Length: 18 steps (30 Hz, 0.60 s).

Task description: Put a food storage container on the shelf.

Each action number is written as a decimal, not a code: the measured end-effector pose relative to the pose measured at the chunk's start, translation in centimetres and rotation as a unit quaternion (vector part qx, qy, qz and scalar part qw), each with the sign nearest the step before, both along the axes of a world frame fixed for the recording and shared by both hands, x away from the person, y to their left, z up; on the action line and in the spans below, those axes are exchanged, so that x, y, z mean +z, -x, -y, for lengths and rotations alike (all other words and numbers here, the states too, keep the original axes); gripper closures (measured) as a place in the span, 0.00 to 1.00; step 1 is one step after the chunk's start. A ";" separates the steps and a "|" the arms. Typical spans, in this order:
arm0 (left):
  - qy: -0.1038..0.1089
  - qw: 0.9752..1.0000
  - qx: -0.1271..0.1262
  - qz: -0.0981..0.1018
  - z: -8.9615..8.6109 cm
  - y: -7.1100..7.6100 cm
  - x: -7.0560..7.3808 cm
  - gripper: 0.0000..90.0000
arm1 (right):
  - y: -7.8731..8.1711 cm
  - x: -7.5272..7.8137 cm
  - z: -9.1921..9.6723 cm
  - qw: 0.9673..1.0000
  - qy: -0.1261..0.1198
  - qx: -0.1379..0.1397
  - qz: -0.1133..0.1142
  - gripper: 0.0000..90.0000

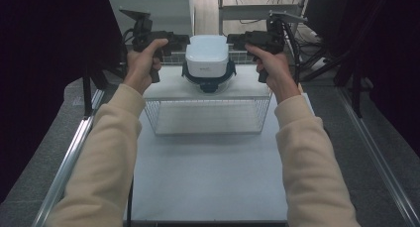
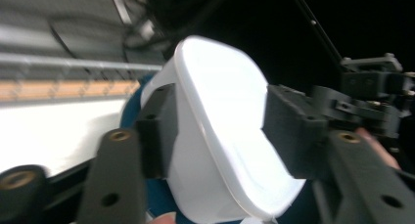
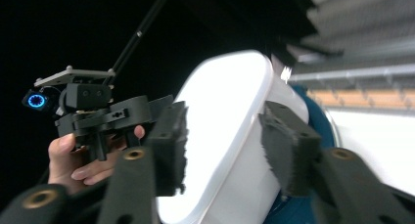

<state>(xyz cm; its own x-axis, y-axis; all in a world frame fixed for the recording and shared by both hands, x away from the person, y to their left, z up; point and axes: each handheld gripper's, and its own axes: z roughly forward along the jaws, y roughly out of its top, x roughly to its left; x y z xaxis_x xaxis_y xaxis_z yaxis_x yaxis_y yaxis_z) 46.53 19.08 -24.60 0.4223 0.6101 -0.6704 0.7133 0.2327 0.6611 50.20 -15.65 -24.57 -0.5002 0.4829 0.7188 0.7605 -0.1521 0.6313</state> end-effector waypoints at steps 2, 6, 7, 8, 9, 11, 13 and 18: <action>-0.011 1.000 0.003 0.024 -0.2 0.9 0.5 0.44 | 1.0 0.7 0.7 0.999 0.015 -0.005 0.034 0.45; -0.042 0.997 0.009 0.058 -0.7 3.1 1.1 0.37 | 2.9 1.3 2.1 0.995 0.055 -0.003 0.080 0.39; -0.048 0.997 0.008 0.063 -0.8 3.6 1.1 0.36 | 3.3 1.3 2.3 0.994 0.061 -0.002 0.086 0.39; -0.055 0.996 0.009 0.068 -0.9 4.1 1.0 0.35 | 3.7 1.3 2.6 0.993 0.073 0.000 0.093 0.38; -0.061 0.995 0.010 0.073 -1.0 4.6 0.8 0.35 | 4.2 1.2 2.8 0.991 0.087 0.001 0.102 0.38; -0.064 0.995 0.003 0.077 -1.1 5.5 0.5 0.34 | 5.1 1.0 3.1 0.987 0.110 0.002 0.116 0.36; -0.073 0.994 0.005 0.084 -1.2 6.1 0.3 0.34 | 5.9 0.8 3.3 0.983 0.131 0.001 0.128 0.35; -0.100 0.990 0.003 0.095 -1.7 7.6 -0.3 0.33 | 7.6 0.2 3.7 0.973 0.174 0.004 0.150 0.33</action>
<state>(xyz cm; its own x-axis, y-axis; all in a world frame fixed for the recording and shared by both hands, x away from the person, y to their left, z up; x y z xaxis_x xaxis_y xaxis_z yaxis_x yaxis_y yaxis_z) 38.89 20.73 -24.89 0.5259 0.7246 -0.4453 0.5708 0.0875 0.8164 42.64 -19.38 -24.33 -0.6678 0.6654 0.3336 0.5336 0.1155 0.8378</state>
